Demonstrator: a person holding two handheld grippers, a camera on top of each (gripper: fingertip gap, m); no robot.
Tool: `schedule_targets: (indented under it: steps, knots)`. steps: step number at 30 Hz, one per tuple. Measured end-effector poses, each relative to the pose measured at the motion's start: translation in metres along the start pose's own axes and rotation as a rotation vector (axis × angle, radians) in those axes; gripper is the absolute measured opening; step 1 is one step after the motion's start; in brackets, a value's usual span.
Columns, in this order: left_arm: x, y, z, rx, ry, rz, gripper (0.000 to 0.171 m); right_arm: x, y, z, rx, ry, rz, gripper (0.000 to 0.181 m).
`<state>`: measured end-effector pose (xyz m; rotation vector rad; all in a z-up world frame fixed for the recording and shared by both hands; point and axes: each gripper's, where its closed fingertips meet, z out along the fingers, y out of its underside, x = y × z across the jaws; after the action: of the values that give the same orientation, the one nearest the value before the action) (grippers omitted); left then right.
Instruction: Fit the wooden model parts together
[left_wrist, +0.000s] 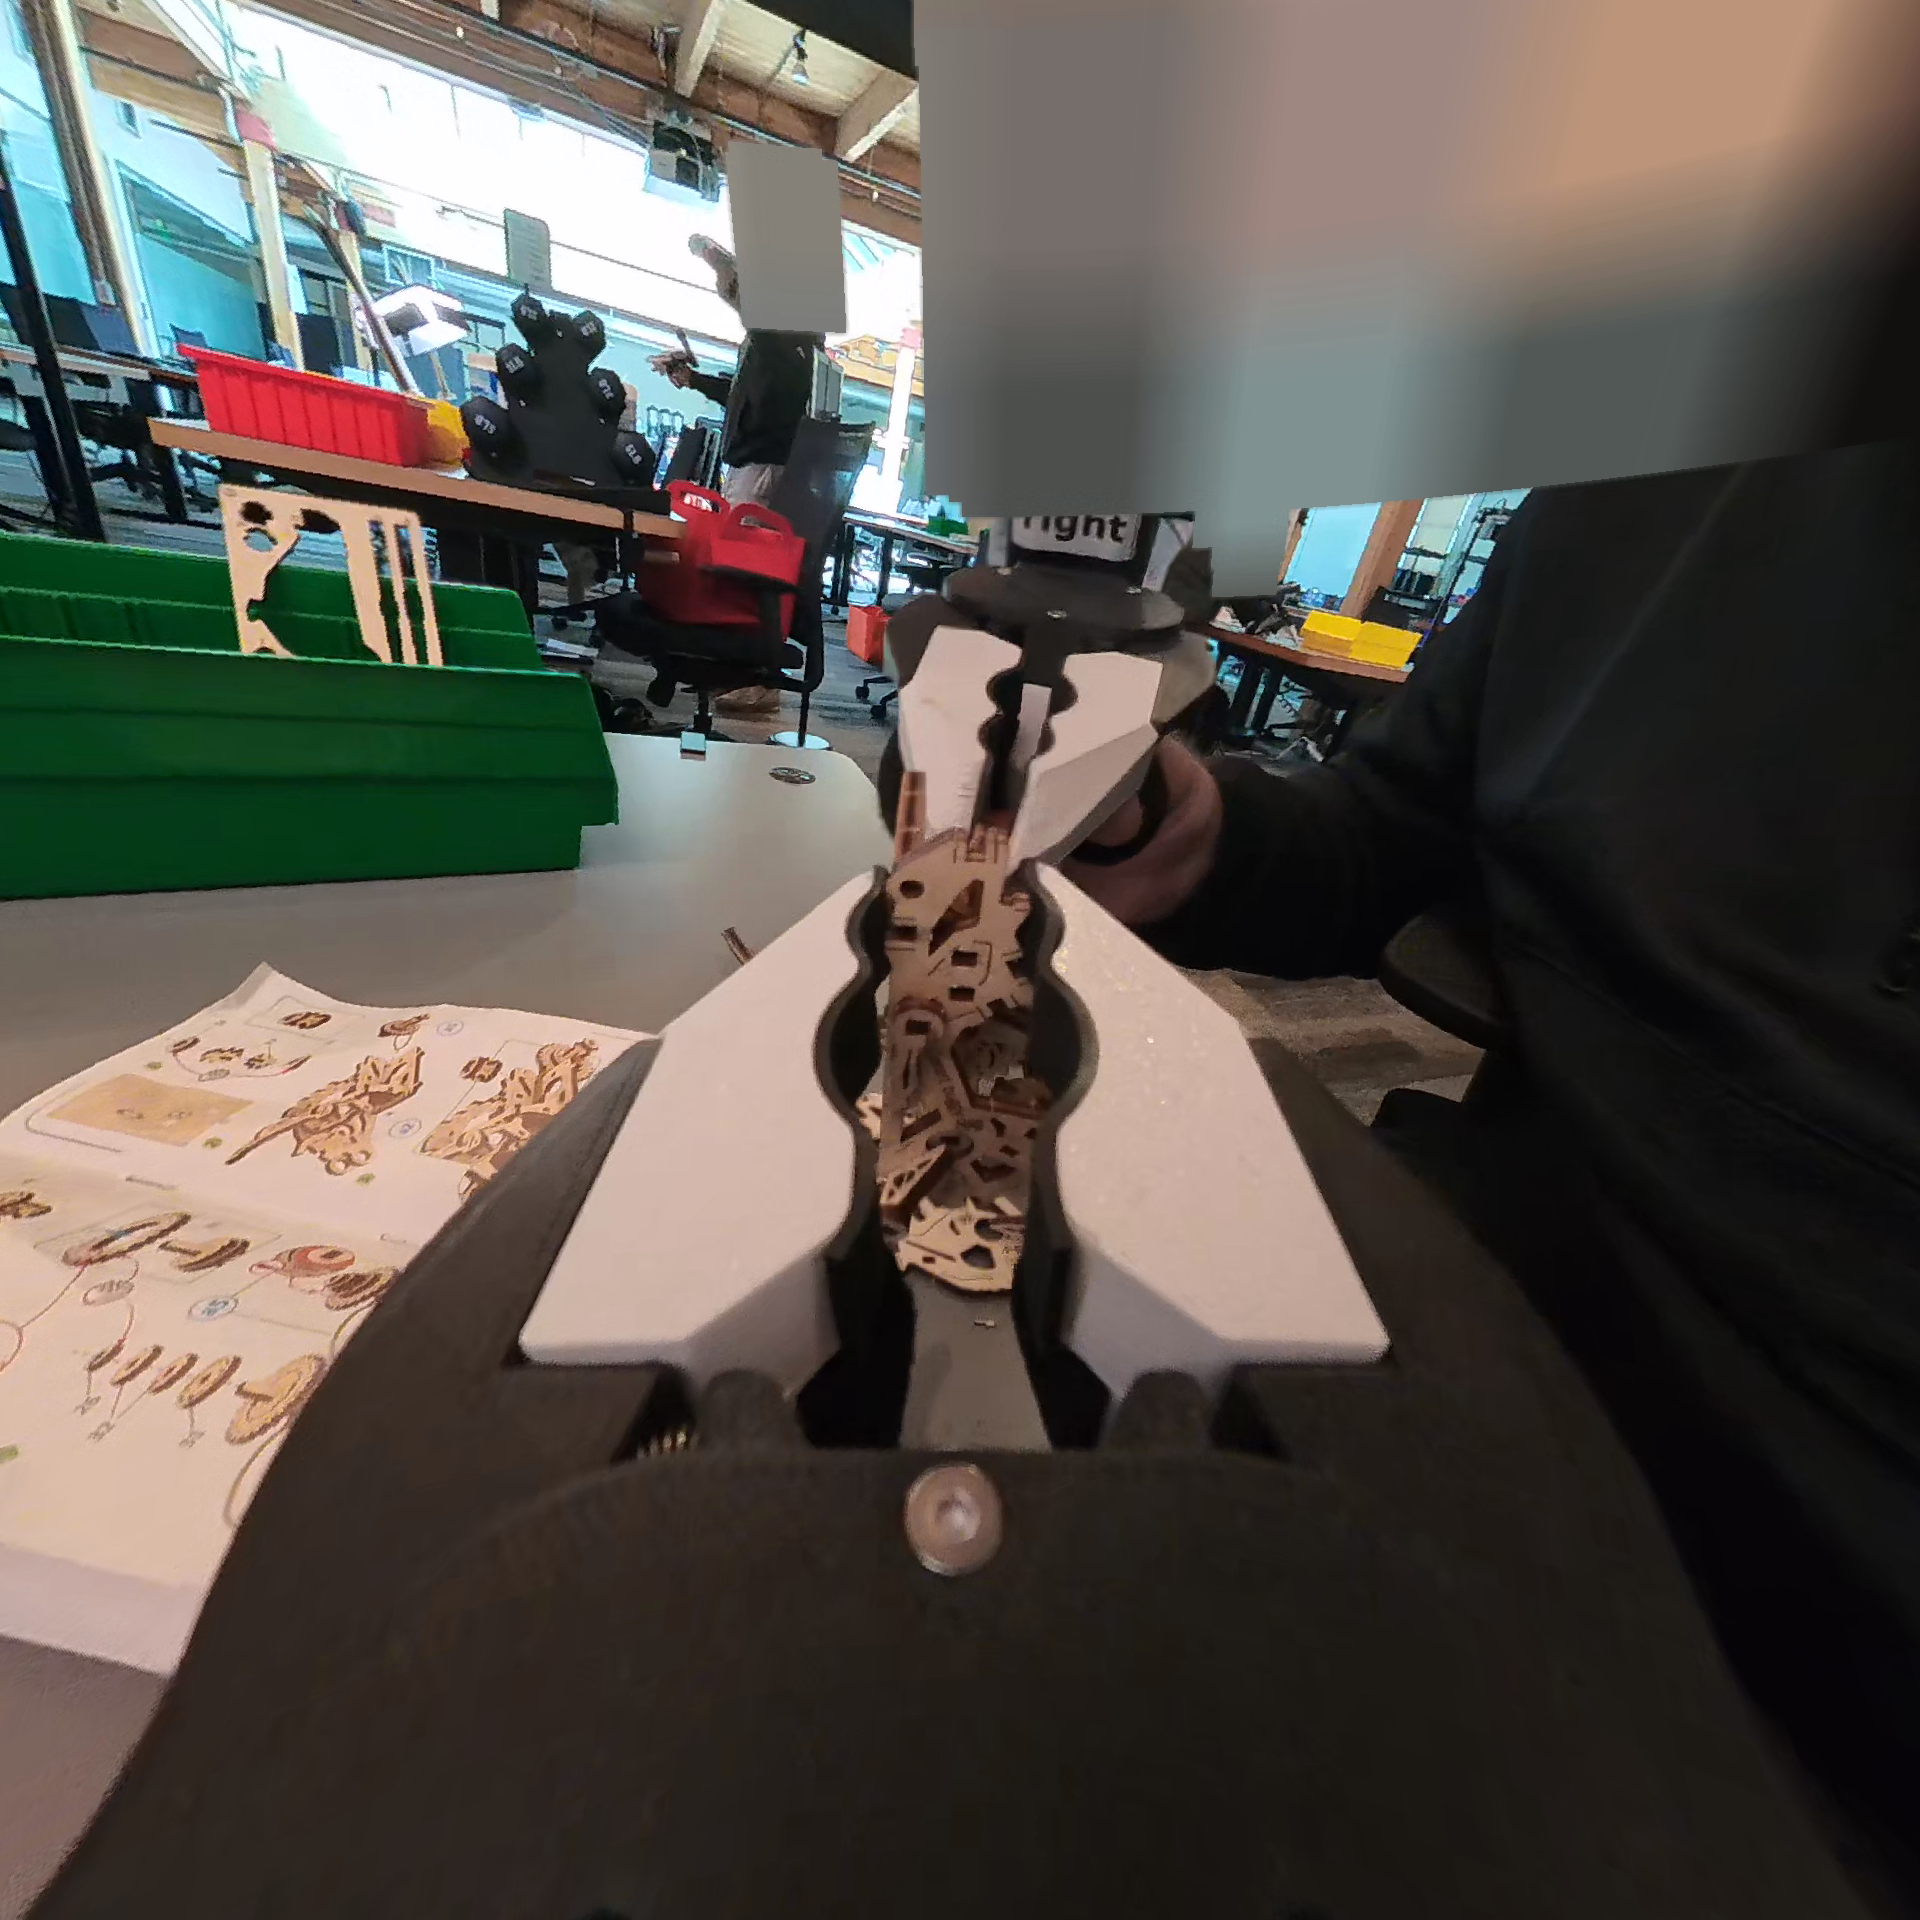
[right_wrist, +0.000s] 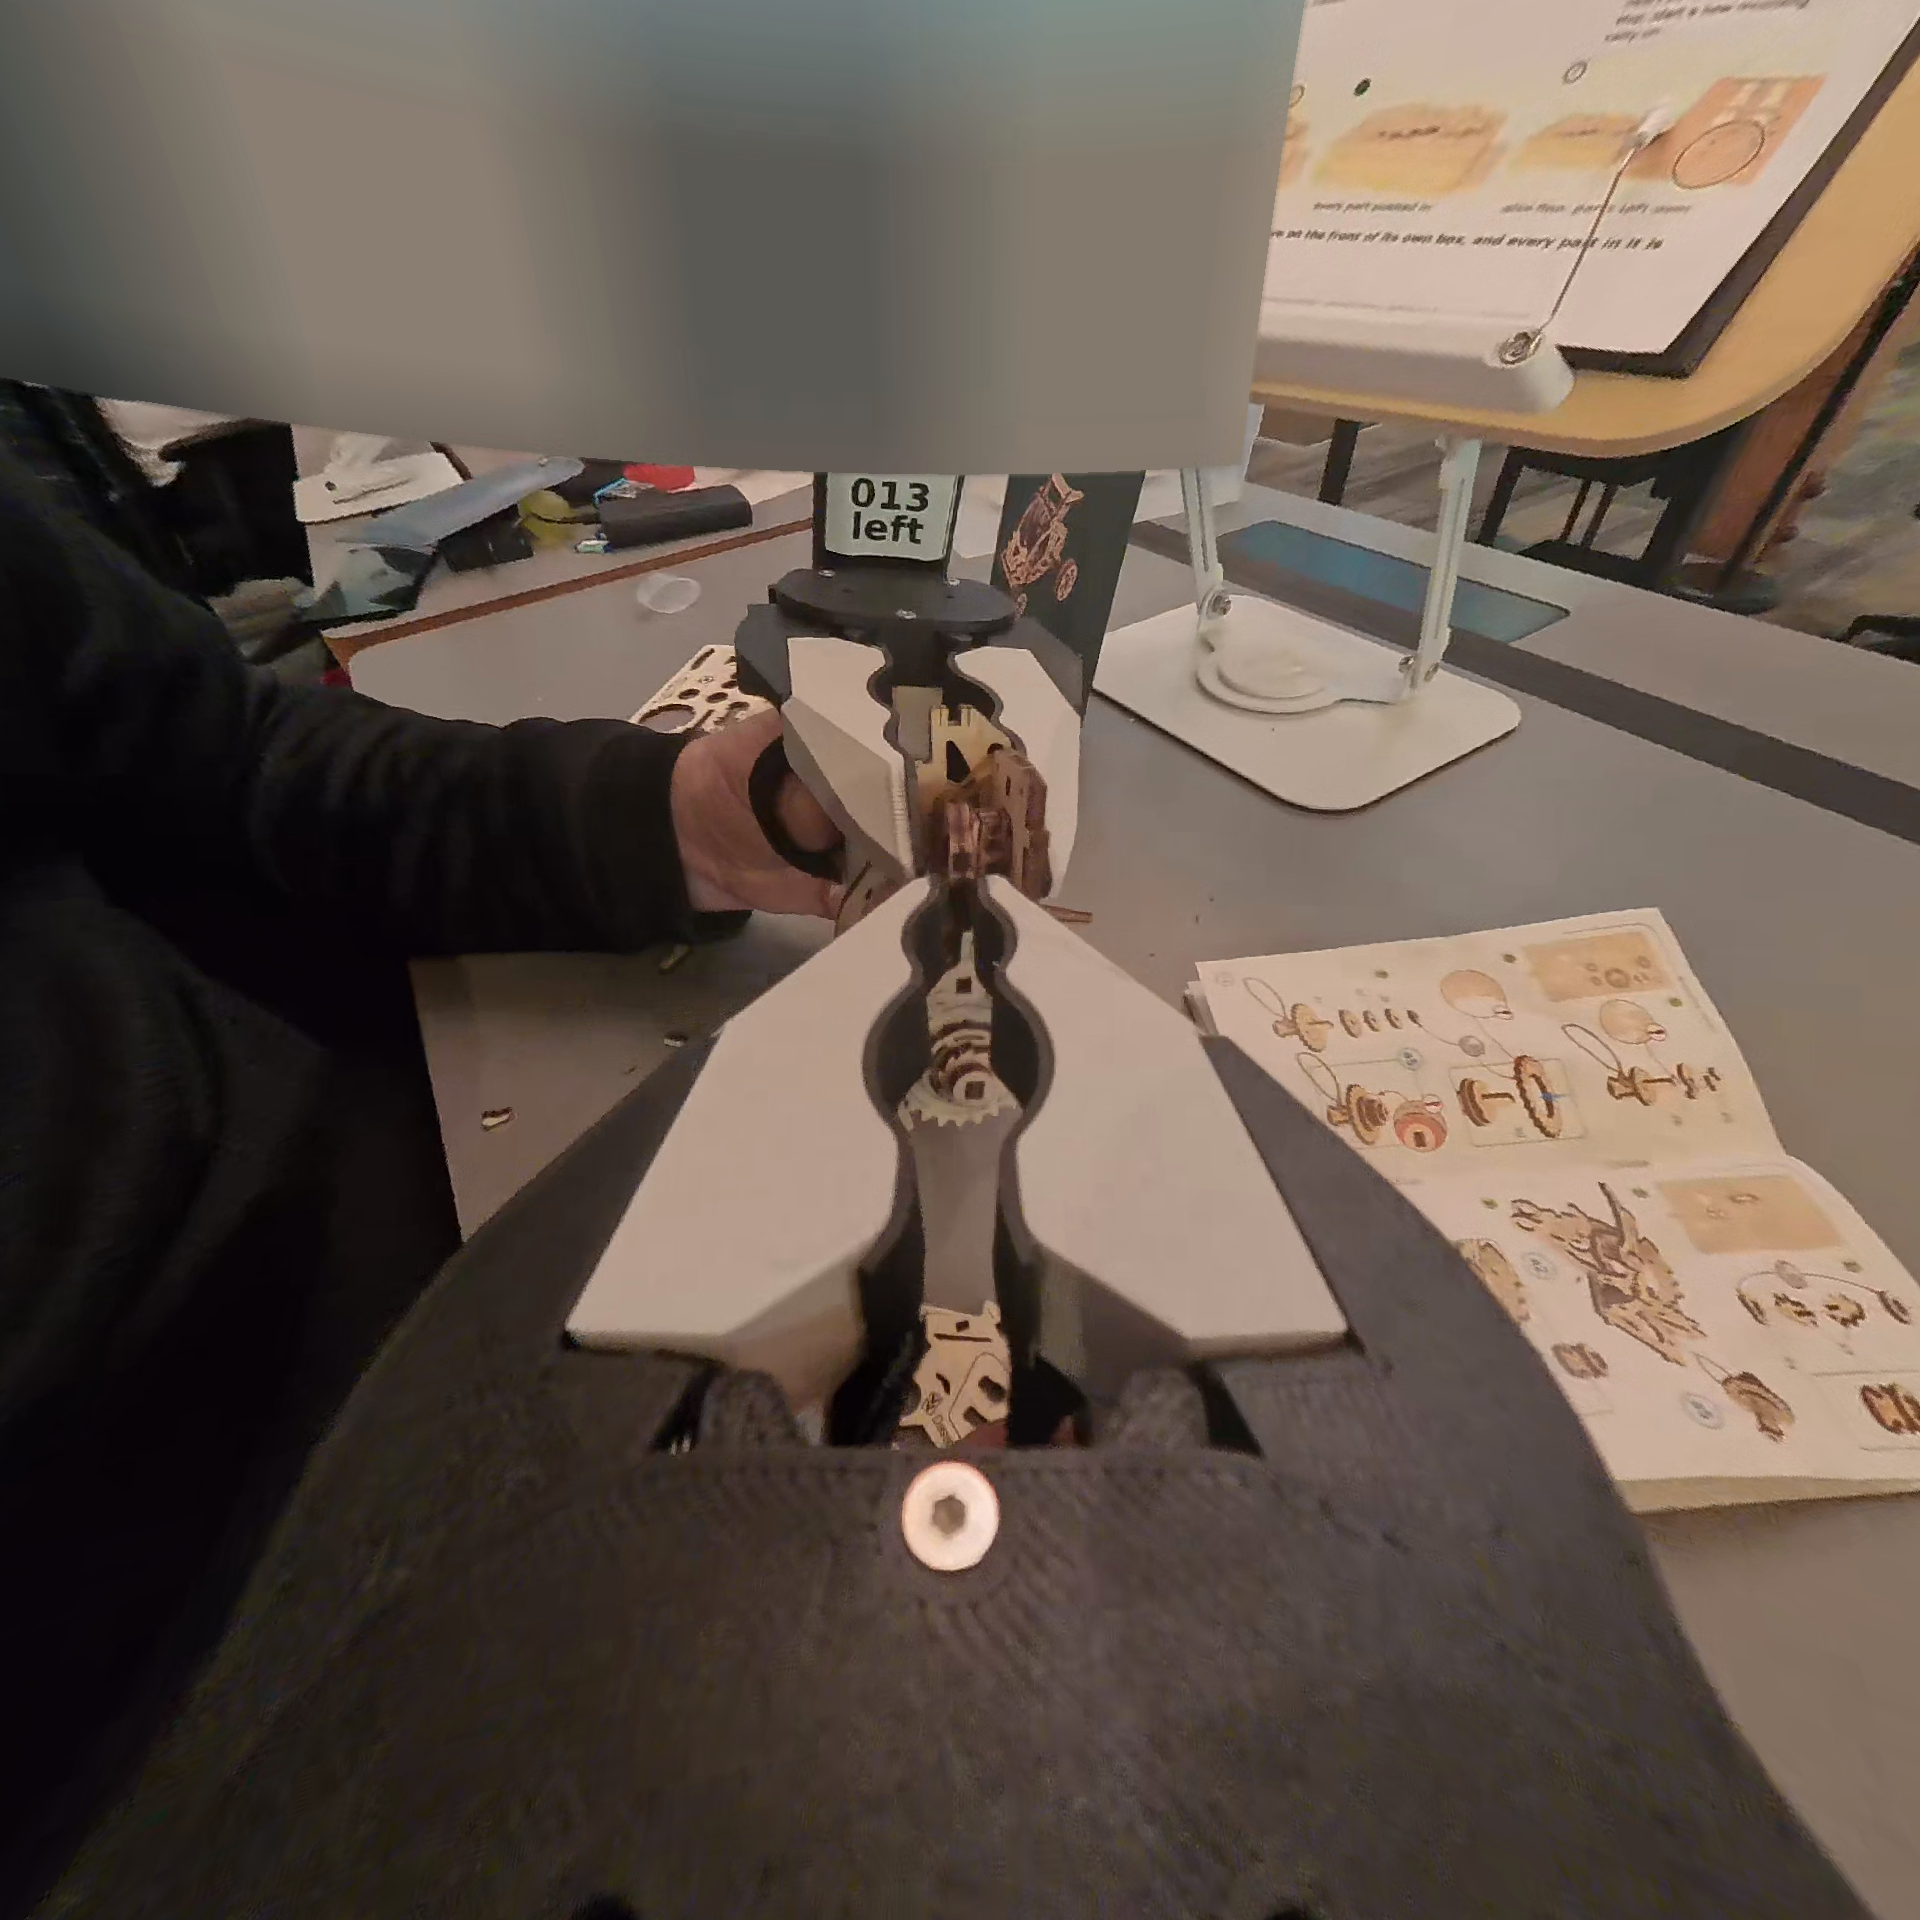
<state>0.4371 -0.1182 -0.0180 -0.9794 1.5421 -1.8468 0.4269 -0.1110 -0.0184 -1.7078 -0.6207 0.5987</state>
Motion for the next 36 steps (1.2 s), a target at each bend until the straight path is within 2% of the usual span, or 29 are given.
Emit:
schedule_targets:
  steps: [3,14,21,24,28,31,36]
  knots:
    - [0.001,0.001,0.001,-0.006,0.004,0.006,0.022,-0.002,0.002,0.000,0.012,-0.042,0.054,0.000]
    - [0.007,0.004,0.005,-0.039,0.005,0.048,0.022,-0.005,0.001,-0.007,-0.013,-0.125,0.073,0.000]
    - [0.008,0.008,0.006,-0.046,0.023,0.044,0.021,-0.010,0.002,-0.008,0.010,0.040,0.050,0.000]
    - [0.013,0.008,0.009,-0.072,0.027,0.067,0.022,-0.009,-0.001,-0.013,0.034,-0.047,0.145,0.000]
    - [0.003,0.008,-0.001,-0.078,-0.023,0.075,0.022,-0.002,-0.008,-0.023,0.023,-0.134,0.143,0.000]
    - [0.002,-0.001,-0.007,-0.037,-0.023,0.071,0.021,0.003,-0.011,-0.029,-0.005,-0.088,0.076,0.000]
    - [-0.001,0.003,-0.003,-0.027,-0.014,0.036,0.021,0.001,-0.008,-0.027,0.042,-0.106,0.128,0.000]
